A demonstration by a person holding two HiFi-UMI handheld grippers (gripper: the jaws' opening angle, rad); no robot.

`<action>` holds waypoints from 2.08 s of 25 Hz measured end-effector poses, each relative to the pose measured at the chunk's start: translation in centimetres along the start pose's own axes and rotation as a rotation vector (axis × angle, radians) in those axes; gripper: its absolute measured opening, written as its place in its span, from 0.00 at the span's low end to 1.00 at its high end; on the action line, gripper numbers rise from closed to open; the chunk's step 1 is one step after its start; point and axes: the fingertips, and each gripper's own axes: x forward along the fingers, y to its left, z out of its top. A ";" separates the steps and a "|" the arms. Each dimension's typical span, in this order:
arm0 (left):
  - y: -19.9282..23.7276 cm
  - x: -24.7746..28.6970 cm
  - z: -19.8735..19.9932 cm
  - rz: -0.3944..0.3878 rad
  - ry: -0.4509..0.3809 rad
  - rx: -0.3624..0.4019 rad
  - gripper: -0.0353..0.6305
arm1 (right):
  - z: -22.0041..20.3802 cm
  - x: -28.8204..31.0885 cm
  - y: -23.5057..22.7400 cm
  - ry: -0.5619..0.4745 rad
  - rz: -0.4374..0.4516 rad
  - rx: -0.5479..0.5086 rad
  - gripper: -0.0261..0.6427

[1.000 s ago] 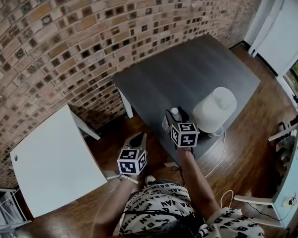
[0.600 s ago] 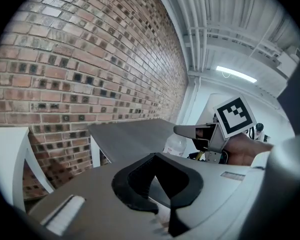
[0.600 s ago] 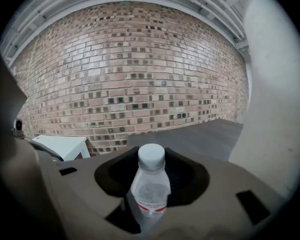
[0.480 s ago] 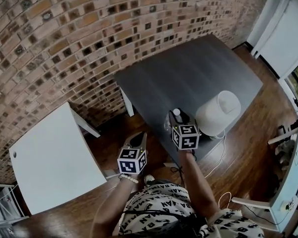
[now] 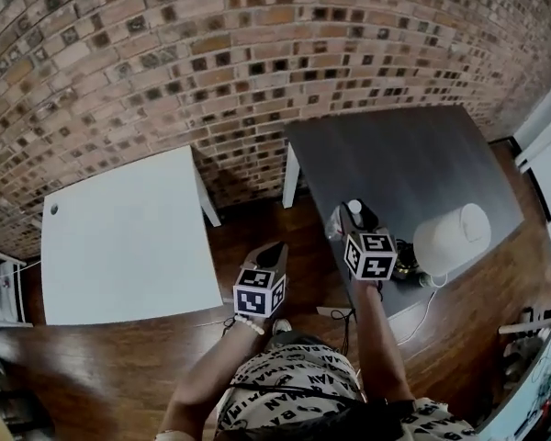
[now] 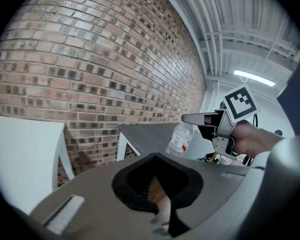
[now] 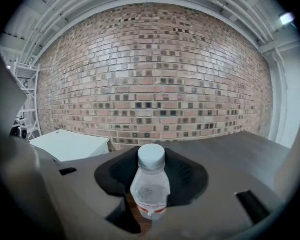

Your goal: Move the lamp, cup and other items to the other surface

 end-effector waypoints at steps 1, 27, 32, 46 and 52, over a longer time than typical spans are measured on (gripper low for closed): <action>1.0 -1.0 -0.2 0.023 -0.005 -0.010 0.05 | 0.5 0.4 1.5 -0.005 0.028 -0.010 0.28; 21.0 -33.5 -11.3 0.681 -0.160 -0.325 0.05 | 1.9 0.9 53.5 0.005 0.853 -0.256 0.28; 22.4 -37.5 -12.9 0.737 -0.188 -0.359 0.05 | 0.6 -0.6 60.2 0.022 0.938 -0.284 0.28; 23.6 -42.3 -15.2 0.797 -0.219 -0.433 0.05 | -2.6 -2.9 68.4 0.032 1.032 -0.364 0.28; 23.7 -42.8 -15.5 0.798 -0.223 -0.436 0.05 | -3.5 -2.8 68.7 0.041 1.020 -0.395 0.28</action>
